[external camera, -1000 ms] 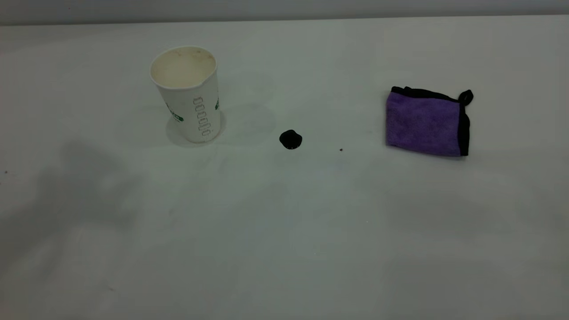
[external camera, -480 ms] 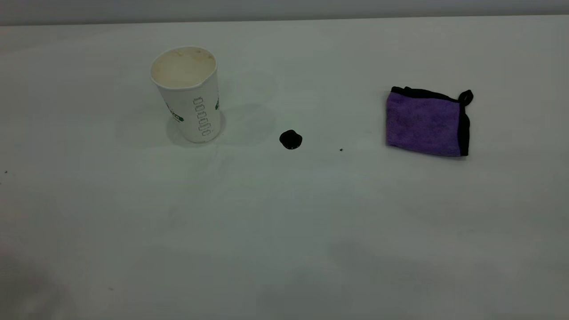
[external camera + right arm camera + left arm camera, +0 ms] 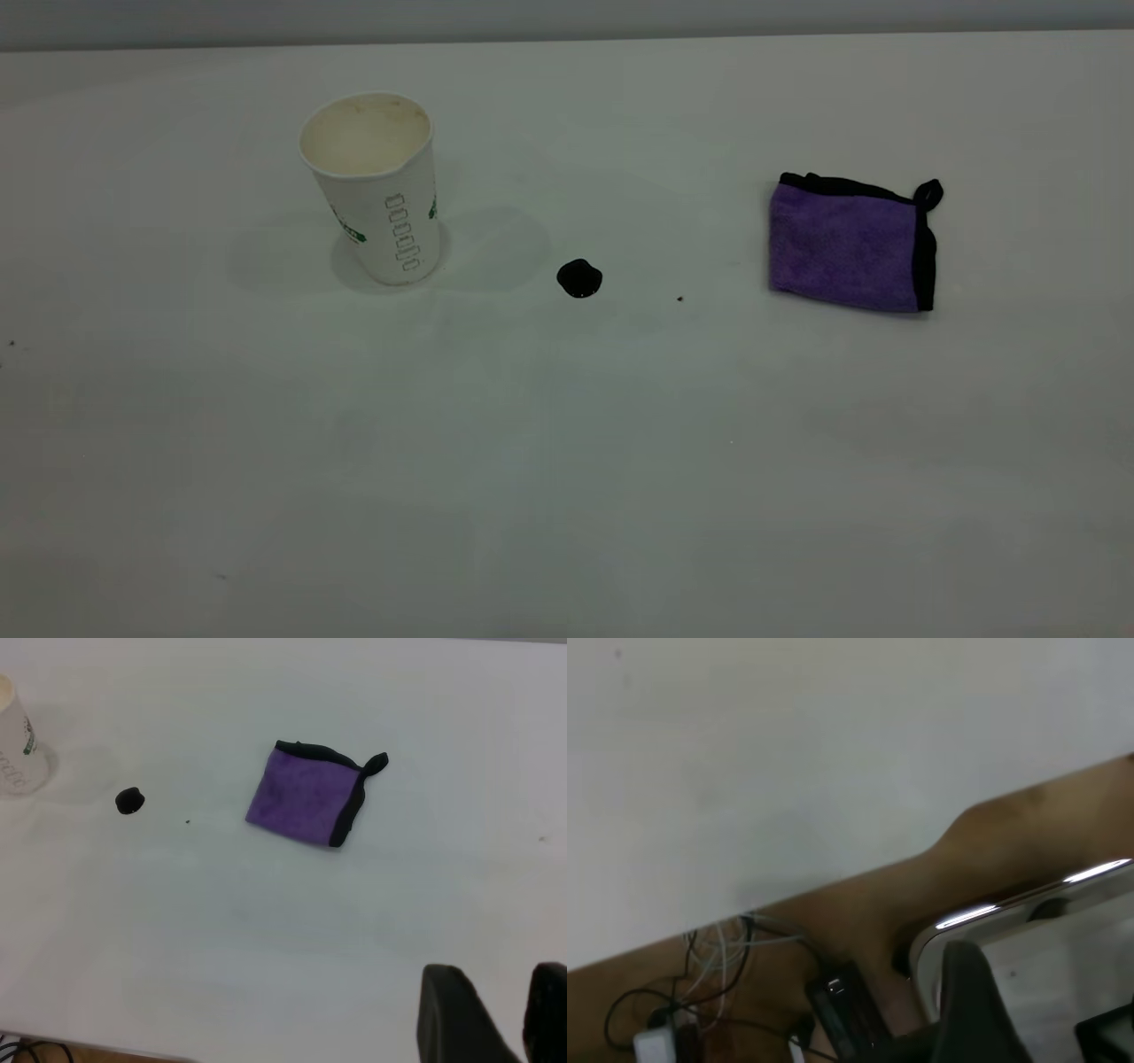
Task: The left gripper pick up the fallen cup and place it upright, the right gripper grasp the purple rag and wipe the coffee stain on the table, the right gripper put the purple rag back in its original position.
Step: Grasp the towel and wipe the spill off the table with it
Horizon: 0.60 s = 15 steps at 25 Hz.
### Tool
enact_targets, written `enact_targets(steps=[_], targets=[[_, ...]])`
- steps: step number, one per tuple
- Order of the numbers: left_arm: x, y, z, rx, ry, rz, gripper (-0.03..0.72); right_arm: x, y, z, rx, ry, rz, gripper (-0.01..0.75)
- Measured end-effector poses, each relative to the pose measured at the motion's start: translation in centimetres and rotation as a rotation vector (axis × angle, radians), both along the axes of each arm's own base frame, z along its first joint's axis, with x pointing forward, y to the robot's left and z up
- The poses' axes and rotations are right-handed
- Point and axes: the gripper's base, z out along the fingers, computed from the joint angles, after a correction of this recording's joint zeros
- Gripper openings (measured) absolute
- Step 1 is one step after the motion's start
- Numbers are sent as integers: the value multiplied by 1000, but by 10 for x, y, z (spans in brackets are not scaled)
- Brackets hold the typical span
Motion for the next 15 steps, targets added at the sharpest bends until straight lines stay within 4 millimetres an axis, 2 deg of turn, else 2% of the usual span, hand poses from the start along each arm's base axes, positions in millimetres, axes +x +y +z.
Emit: enact_targets(steps=[3, 8, 15], targets=[[-12, 2, -13, 0, -45, 4, 469, 0, 0, 0, 0, 0, 0, 239], [-24, 4, -9, -13, -161, 9, 469, 0, 0, 0, 0, -2, 0, 239], [-31, 5, -8, -21, -209, 9, 469, 0, 4, 1, 45, -6, 27, 239]])
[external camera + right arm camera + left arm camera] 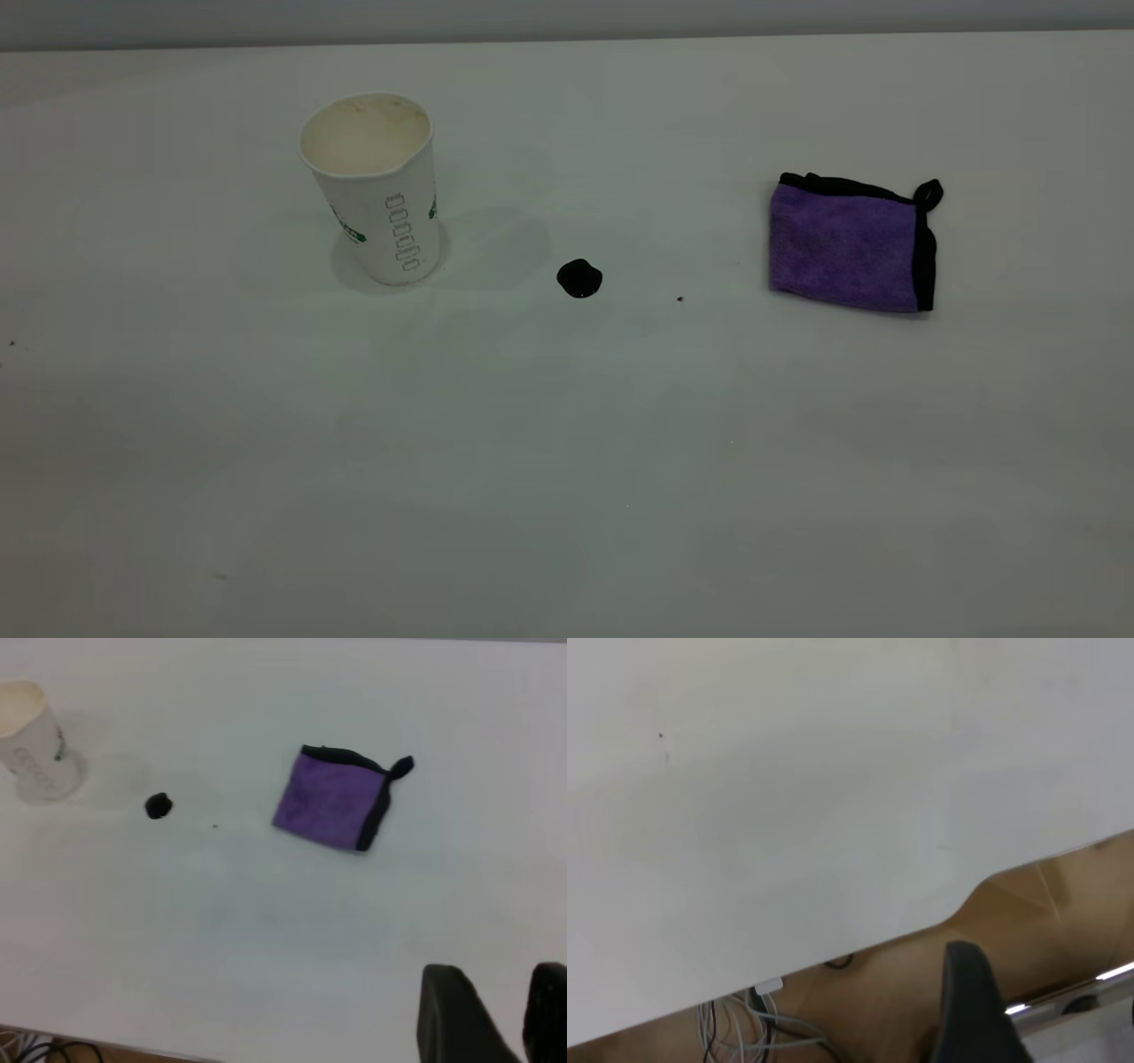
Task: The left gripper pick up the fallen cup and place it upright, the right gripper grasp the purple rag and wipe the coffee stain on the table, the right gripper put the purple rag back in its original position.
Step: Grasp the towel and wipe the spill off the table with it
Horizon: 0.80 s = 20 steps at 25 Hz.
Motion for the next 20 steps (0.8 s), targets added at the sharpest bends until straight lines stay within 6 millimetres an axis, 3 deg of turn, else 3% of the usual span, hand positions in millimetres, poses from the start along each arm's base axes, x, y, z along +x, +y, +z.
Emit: enact_targets(steps=[6, 9, 15, 20], targets=[[-8, 1, 1, -10, -57, 39, 469, 0, 4, 2, 39, -15, 26, 244], [-14, 2, 2, -13, -105, 96, 469, 6, 6, 5, 47, 7, 47, 289], [-35, 3, 1, -21, -249, 125, 469, 51, 12, 13, 53, 96, 63, 474], [-40, 3, 0, -22, -266, 125, 469, 102, 21, 17, 47, 139, 133, 532]])
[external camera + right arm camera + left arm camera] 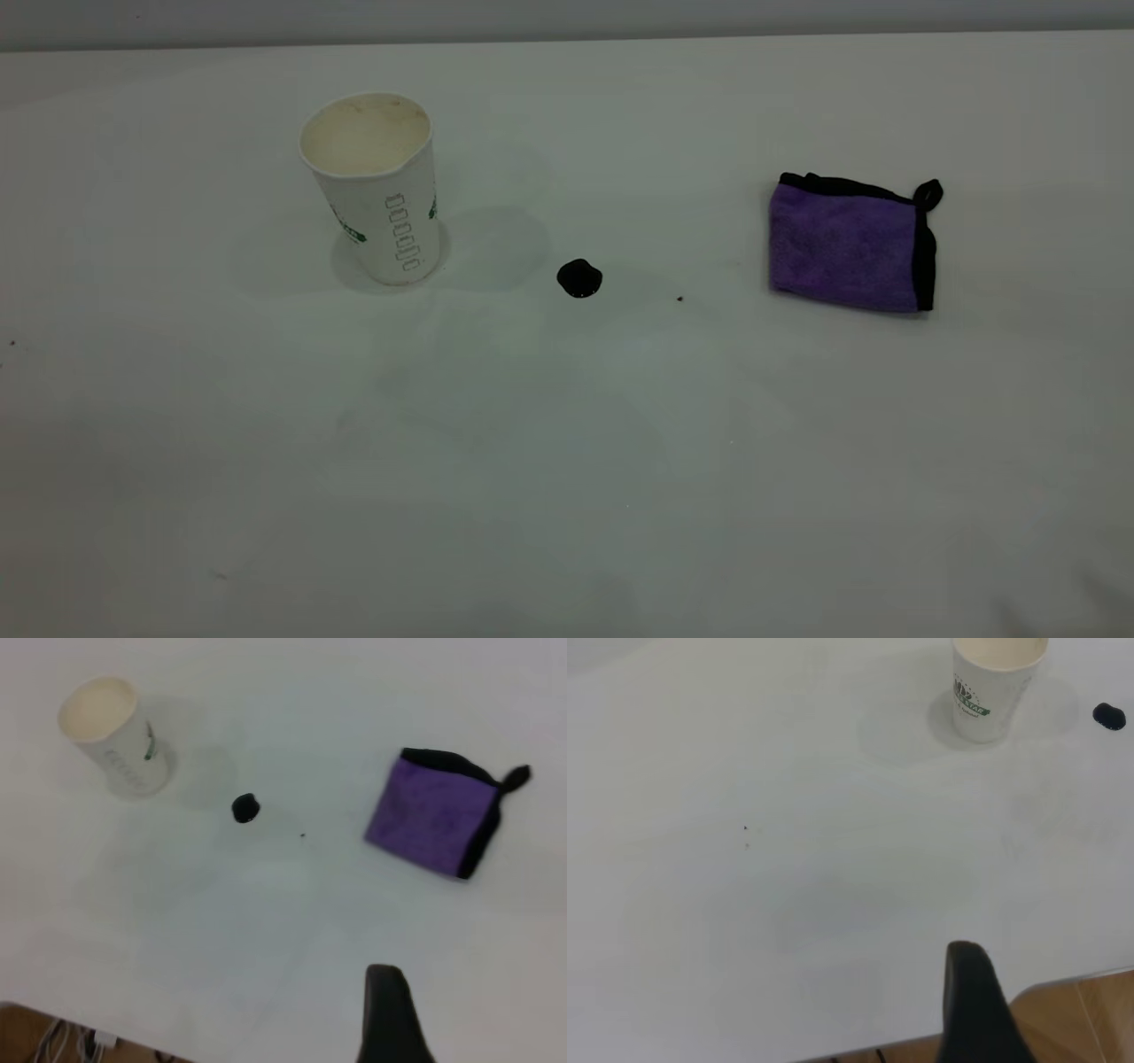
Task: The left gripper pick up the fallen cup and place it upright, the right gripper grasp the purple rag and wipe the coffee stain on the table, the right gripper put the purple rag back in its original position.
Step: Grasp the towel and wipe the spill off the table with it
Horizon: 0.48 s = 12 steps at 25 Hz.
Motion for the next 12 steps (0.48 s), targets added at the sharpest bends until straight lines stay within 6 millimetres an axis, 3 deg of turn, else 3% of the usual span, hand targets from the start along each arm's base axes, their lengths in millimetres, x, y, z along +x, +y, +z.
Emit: enact_targets(steps=[6, 12], targets=[[0, 0, 0, 0, 0, 0, 469, 75, 7, -16, -64, 123, 72, 535], [0, 0, 0, 0, -1, 0, 469, 152, 13, -50, -140, 270, 141, 533]])
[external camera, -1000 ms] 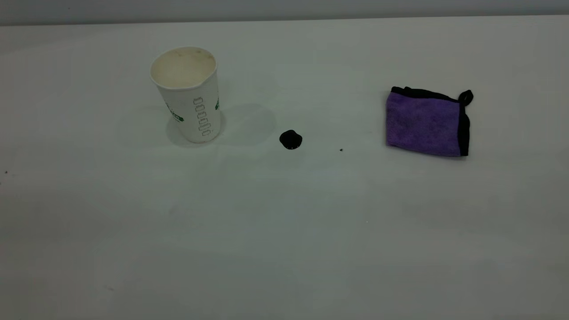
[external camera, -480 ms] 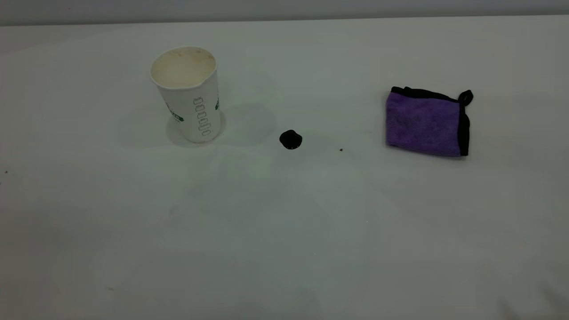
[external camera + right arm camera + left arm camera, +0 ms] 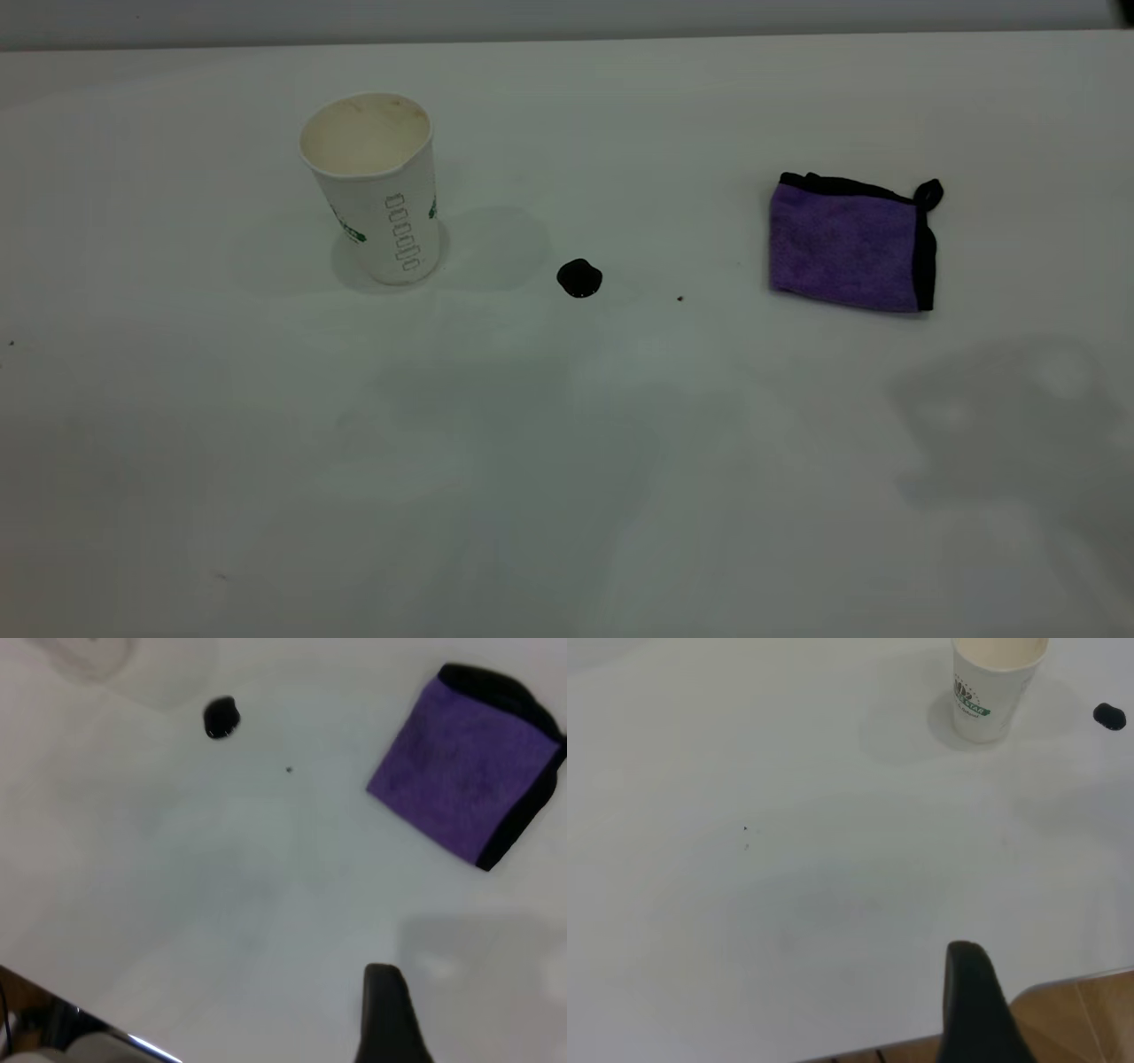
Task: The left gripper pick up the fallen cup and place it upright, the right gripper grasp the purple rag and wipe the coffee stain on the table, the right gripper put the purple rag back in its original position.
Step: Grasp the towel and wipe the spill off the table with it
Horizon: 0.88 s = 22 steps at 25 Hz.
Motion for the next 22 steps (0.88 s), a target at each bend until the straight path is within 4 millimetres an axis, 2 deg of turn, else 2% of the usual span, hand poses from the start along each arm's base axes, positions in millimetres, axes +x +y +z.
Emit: enact_targets(steps=[4, 9, 14, 17, 22], targets=[[0, 0, 0, 0, 0, 0, 469, 45, 12, -32, -35, 71, 42, 533], [0, 0, 0, 0, 0, 0, 469, 84, 24, -78, -87, 121, 61, 527], [0, 0, 0, 0, 0, 0, 469, 114, 28, -116, -103, 152, 14, 528], [0, 0, 0, 0, 0, 0, 469, 126, 37, -141, -120, 185, 36, 528], [0, 0, 0, 0, 0, 0, 469, 147, 52, -169, -160, 200, 70, 528]])
